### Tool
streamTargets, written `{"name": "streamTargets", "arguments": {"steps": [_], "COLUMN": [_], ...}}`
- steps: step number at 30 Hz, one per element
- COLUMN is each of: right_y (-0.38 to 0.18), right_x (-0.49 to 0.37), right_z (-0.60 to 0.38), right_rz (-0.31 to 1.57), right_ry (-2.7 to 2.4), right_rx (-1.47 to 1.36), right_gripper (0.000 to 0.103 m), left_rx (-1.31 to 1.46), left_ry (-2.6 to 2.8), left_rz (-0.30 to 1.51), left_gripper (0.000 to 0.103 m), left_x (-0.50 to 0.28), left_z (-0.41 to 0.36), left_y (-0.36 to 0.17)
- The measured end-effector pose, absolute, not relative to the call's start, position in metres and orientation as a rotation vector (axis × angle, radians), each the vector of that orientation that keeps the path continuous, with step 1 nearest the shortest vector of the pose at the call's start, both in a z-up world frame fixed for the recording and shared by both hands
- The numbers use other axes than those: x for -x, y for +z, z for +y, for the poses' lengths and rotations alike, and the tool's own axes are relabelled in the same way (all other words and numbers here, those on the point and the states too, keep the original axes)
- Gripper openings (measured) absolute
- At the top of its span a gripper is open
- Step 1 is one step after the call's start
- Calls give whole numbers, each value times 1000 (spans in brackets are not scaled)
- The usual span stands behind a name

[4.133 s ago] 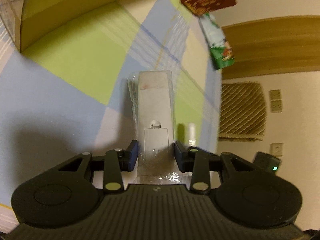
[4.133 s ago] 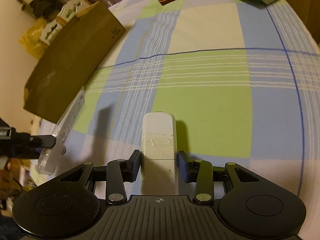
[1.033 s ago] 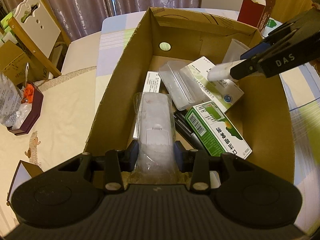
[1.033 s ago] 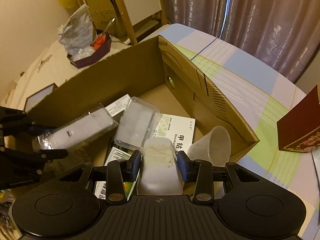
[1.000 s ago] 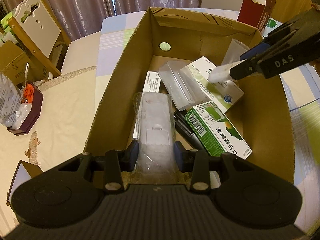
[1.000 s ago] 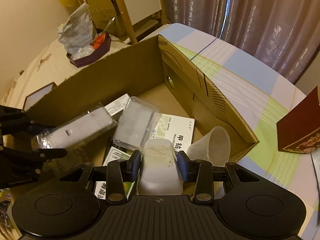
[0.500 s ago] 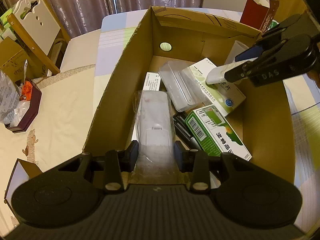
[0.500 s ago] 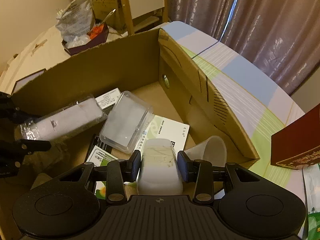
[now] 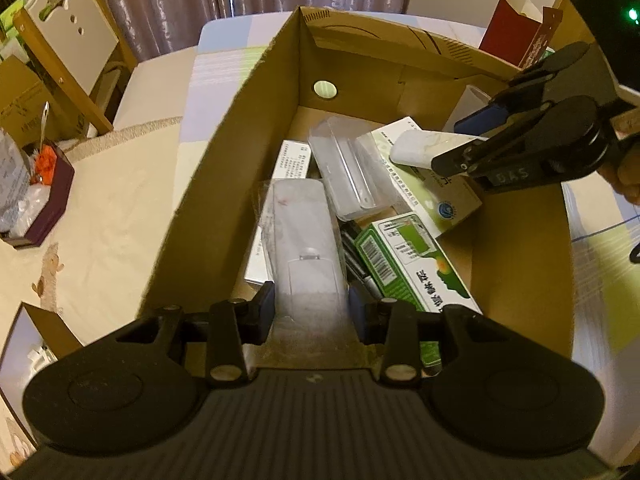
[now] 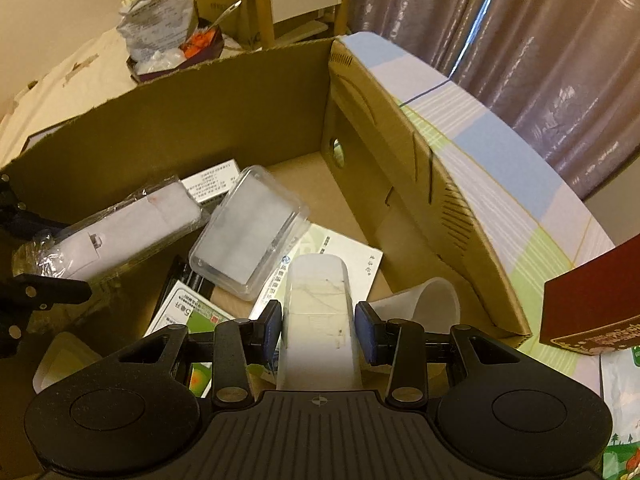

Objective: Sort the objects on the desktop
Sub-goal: 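Lower the bagged item into the box with the left tool while the right tool lowers the white bar, then open both tools and withdraw them from the box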

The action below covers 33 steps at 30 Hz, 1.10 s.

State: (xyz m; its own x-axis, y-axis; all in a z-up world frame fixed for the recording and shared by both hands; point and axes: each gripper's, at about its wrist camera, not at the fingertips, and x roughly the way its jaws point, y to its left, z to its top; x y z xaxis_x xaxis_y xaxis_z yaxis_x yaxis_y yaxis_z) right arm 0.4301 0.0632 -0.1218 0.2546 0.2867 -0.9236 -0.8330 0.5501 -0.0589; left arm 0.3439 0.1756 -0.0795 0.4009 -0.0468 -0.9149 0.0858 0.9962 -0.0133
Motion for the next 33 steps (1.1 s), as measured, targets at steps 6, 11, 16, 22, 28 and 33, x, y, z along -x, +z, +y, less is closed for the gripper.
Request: {"name": "streamTargets", "arguments": {"steps": [6, 11, 16, 22, 28, 33], "right_y": [-119, -115, -111, -103, -98, -85], "right_x": [-430, -434, -432, -428, -422, -406], "right_z": [63, 59, 53, 45, 38, 34], "right_rz": [1039, 1045, 1040, 1040, 1023, 955], "right_ry": [861, 861, 865, 869, 869, 907], "right_rx": [632, 608, 592, 562, 549, 553], "right_gripper": [39, 39, 39, 39, 40, 87], "left_rx": [43, 29, -21, -36, -42, -59], "left_ry": [-92, -98, -78, -71, -63, -53], "left_rz": [1199, 1202, 1169, 1153, 1152, 1138], "left_gripper": [36, 36, 37, 41, 46, 63], "left_x": [-348, -350, -353, -354, -349, -341], "left_z": [172, 164, 158, 155, 154, 152], "left_y": [-87, -90, -86, -81, -77, -70]}}
